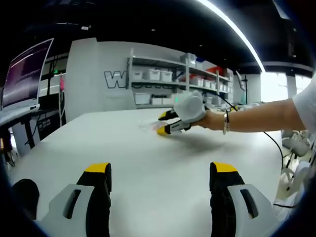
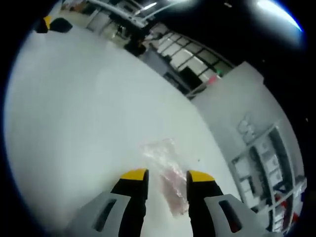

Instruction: Open the resealable bag by pulling the two sides of the seal apart until the entire bag opening is separated and visibly accessible.

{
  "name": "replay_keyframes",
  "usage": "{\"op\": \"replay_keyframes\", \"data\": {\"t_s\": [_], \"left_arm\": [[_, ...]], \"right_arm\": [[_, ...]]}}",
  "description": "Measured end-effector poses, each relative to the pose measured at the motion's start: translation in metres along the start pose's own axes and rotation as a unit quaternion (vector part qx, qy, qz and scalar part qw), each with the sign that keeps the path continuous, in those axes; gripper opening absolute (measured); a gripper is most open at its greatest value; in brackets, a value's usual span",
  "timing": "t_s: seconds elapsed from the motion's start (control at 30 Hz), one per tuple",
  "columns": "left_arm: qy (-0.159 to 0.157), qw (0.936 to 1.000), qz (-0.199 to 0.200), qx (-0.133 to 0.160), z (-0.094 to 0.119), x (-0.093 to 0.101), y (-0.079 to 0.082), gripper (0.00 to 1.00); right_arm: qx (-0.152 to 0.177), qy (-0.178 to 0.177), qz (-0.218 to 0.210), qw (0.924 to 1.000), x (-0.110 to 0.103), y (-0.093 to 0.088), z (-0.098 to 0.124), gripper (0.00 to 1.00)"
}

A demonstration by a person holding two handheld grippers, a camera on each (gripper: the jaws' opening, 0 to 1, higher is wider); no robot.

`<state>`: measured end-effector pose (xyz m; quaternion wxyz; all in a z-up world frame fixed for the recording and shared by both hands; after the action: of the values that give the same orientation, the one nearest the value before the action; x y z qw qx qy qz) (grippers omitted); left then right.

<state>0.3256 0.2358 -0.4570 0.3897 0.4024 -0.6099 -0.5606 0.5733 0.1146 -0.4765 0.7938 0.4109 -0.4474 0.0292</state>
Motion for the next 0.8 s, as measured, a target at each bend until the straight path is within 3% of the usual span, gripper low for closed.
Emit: {"op": "replay_keyframes", "data": {"t_s": [0.3,0.8], "left_arm": [[0.004,1.0000,0.001,-0.001,0.002,-0.003,-0.001,0.80],[0.005,1.0000,0.002,0.001,0.003,-0.006,-0.001,0.80]], "right_arm": [[0.000,-0.001,0.031,0.9995,-0.002,0.003,-0.003,0.27],[-0.007,-0.007,0.040,0.9991,0.005,0.000,-0.015,0.27]]}}
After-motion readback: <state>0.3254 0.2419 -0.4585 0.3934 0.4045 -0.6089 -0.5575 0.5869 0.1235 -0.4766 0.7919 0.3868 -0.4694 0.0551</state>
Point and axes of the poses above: the point that each gripper's makers call its tool centre point, and the gripper's own axes: z roughly backward along the fingers, x roughly to its right, y roughly out of its top, the point moved 2 cm from there along z, roughly backward along the fingers, and after that the axes turned 14 degrees about x, right-handed, at the moved point
